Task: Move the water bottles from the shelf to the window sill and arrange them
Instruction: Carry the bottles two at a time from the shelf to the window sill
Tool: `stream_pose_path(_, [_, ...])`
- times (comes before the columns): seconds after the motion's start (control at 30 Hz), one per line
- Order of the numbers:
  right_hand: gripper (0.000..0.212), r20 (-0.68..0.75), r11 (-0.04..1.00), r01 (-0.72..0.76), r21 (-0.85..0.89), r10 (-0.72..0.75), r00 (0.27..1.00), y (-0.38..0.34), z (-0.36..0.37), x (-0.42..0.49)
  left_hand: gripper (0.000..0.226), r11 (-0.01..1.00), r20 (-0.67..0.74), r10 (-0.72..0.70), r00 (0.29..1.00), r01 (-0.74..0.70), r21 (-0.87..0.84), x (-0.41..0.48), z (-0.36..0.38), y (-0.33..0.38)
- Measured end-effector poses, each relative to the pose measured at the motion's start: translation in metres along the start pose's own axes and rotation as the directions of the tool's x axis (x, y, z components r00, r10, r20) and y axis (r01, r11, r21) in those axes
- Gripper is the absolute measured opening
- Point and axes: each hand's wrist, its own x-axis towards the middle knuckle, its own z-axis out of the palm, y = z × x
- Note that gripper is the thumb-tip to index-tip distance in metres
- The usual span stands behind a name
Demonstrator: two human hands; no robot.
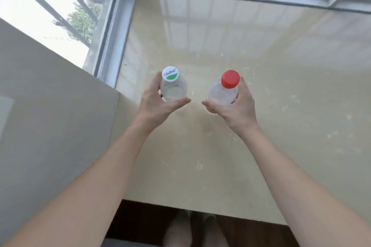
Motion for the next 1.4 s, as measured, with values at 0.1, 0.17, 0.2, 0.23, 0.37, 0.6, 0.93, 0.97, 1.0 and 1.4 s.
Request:
stream_pose_path(0.1, [0.062, 0.023, 1.000, -0.004, -0.005, 0.004, 1.000, 0.008, 0.007, 0.001, 0.067, 1.000, 0.015, 0.007, 1.000, -0.007, 0.022, 0.005, 0.001, -0.006])
stream_pose_path(0.17, [0.065, 0.037, 1.000, -0.004, 0.007, 0.004, 0.999, 0.012, 0.008, 0.000, 0.067, 1.000, 0.016, 0.015, 1.000, -0.016, 0.027, 0.007, 0.001, -0.009])
stream_pose_path(0.2, [0.067, 0.040, 1.000, -0.003, 0.010, 0.002, 0.999, 0.013, 0.008, 0.001, 0.067, 0.999, 0.018, 0.018, 1.000, -0.018, 0.030, 0.008, 0.000, -0.010])
stream_pose_path(0.23, [0.068, 0.042, 1.000, -0.003, 0.011, 0.003, 0.999, 0.014, 0.008, 0.001, 0.067, 0.999, 0.025, 0.017, 1.000, -0.018, 0.034, 0.009, -0.001, -0.011])
stream_pose_path(0.37, [0.071, 0.037, 1.000, -0.017, 0.003, 0.016, 0.999, 0.016, 0.010, 0.001, 0.069, 0.999, 0.042, 0.007, 0.999, -0.009, 0.041, 0.008, -0.004, -0.010])
stream_pose_path(0.6, [0.080, 0.051, 0.999, -0.043, -0.009, 0.044, 0.998, 0.017, 0.012, 0.002, 0.083, 0.999, 0.079, 0.004, 0.997, -0.008, 0.048, 0.008, -0.009, -0.006])
stream_pose_path(0.93, [0.108, 0.157, 0.978, -0.016, -0.206, 0.049, 0.986, -0.014, -0.034, -0.017, 0.105, 0.914, 0.215, -0.003, 0.977, -0.085, 0.396, -0.005, -0.047, 0.029])
stream_pose_path(0.97, [0.106, 0.175, 0.955, 0.001, -0.297, 0.053, 0.983, -0.022, -0.046, -0.022, 0.108, 0.851, 0.227, -0.020, 0.974, -0.103, 0.515, -0.008, -0.057, 0.037])
stream_pose_path(1.0, [0.101, 0.196, 0.912, 0.033, -0.408, 0.053, 0.979, -0.031, -0.059, -0.027, 0.109, 0.770, 0.220, -0.039, 0.975, -0.111, 0.629, -0.011, -0.067, 0.047])
stream_pose_path(1.4, [0.057, 0.155, 0.402, 0.355, -0.844, -0.451, 0.879, -0.208, -0.148, -0.070, 0.068, 0.410, 0.148, 0.388, 0.910, -0.315, 0.856, -0.075, -0.098, 0.235])
